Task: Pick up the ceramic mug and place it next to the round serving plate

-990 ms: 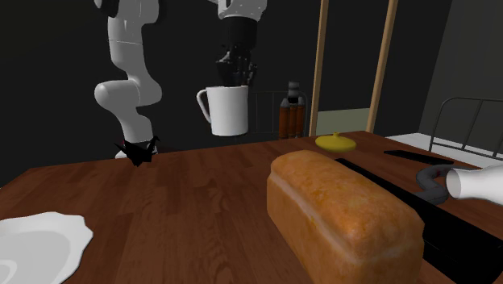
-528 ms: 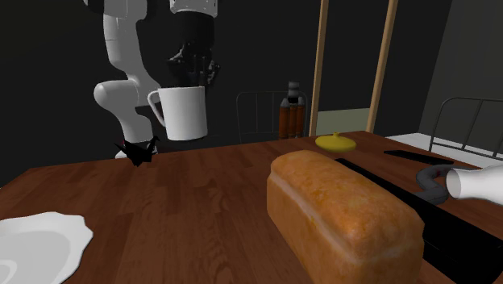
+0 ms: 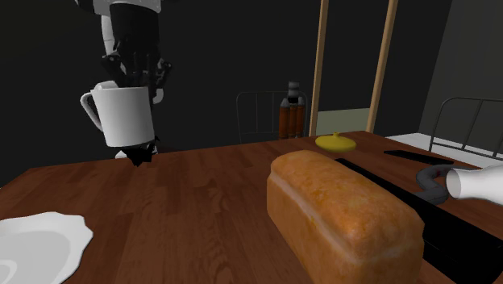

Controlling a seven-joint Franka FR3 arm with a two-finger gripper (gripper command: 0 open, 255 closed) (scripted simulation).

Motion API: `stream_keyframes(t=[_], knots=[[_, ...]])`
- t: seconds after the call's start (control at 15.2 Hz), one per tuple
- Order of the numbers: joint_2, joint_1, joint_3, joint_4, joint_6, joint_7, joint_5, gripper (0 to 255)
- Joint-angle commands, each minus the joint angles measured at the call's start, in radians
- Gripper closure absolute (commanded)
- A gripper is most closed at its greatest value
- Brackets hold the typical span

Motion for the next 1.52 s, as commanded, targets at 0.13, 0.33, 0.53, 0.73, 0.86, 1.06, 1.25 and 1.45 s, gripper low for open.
stream_keyframes(t=[0.13, 0.33, 0.53, 0.73, 0.86, 1.06, 1.25, 1.45], knots=[[-0.033, -0.044, -0.051, -0.032, 0.007, -0.092, -0.012, 255], [-0.038, -0.065, -0.076, -0.05, 0.024, -0.135, -0.016, 255], [-0.032, -0.065, -0.077, -0.084, 0.064, -0.134, -0.015, 255], [-0.024, -0.066, -0.079, -0.117, 0.104, -0.134, -0.014, 255], [-0.018, -0.067, -0.081, -0.138, 0.13, -0.134, -0.013, 255], [-0.007, -0.068, -0.082, -0.167, 0.17, -0.134, -0.01, 255], [0.006, -0.068, -0.084, -0.195, 0.21, -0.135, -0.007, 255], [0.021, -0.069, -0.086, -0.22, 0.25, -0.137, -0.003, 255]])
